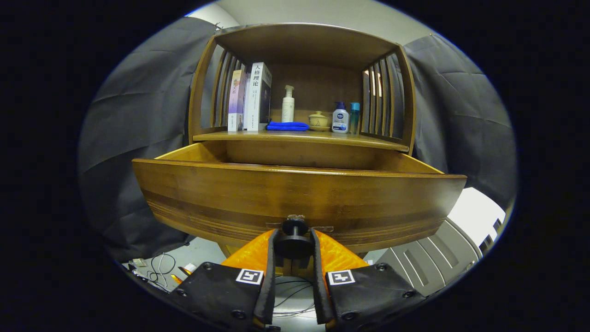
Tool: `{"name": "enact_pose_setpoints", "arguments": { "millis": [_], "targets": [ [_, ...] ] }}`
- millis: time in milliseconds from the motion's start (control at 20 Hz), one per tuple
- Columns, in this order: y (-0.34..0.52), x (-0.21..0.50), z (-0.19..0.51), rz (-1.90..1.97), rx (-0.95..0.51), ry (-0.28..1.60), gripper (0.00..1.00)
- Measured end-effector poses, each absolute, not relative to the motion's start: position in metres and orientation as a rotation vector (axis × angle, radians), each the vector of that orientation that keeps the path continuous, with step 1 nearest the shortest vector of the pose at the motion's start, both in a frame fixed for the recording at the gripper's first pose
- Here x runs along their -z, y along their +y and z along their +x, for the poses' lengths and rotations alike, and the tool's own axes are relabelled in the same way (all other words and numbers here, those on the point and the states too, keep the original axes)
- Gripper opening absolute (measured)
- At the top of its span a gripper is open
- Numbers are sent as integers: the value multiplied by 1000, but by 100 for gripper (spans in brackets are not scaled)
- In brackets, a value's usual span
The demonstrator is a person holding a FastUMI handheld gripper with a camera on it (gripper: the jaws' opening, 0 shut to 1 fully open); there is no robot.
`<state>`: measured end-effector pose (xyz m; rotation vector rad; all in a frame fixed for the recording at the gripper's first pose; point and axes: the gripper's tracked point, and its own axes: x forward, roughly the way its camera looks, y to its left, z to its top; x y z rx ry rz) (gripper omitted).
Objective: Pull open the drawer, take out the items inside it, and place them on the countertop above the cabinet.
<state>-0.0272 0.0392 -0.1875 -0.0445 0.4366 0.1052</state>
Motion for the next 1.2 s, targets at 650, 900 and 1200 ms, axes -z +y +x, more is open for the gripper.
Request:
{"name": "enact_pose_setpoints", "arguments": {
  "millis": [650, 900, 1200],
  "targets": [
    [24, 89, -16, -46, -41, 242, 99],
    [29, 71, 17, -33, -30, 275, 99],
    [25, 86, 57, -38, 2, 398, 99]
  ]
}}
